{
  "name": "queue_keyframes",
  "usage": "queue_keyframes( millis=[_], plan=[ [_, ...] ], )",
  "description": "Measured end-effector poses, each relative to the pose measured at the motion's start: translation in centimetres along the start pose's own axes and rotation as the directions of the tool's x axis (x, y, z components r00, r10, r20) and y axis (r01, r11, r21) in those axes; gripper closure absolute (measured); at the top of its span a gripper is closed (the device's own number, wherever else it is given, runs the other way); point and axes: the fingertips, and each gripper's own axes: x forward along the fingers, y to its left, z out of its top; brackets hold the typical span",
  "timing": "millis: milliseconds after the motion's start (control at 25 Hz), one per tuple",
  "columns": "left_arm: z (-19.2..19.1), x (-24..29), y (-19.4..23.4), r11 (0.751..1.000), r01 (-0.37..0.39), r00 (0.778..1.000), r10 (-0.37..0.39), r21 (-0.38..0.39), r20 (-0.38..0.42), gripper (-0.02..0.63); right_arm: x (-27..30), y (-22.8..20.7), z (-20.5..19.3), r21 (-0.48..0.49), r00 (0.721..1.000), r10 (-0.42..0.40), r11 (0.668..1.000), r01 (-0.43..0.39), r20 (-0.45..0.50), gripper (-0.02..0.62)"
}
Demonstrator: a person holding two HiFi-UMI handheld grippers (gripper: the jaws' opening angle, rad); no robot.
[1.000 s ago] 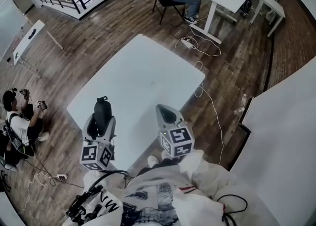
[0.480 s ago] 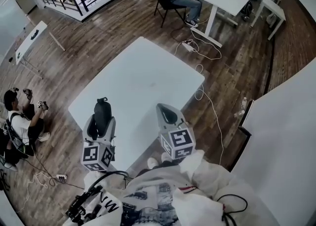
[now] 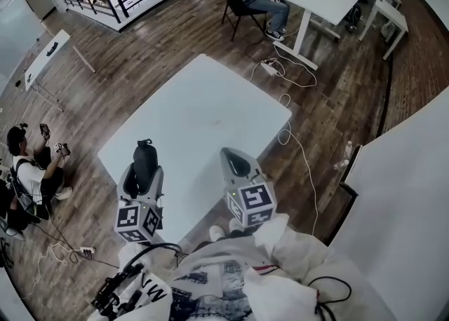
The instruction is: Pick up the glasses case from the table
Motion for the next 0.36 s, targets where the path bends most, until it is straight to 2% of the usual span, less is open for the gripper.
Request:
queue_keyframes(
  millis=[360],
  plan=[
    [0.22, 0.13, -0.75, 1.0, 0.0, 1.0, 0.0, -0.003, -0.014, 0.247, 0.24, -0.03, 0.51, 0.007, 1.0, 0.015, 1.0, -0.015, -0.002, 0.601]
  ],
)
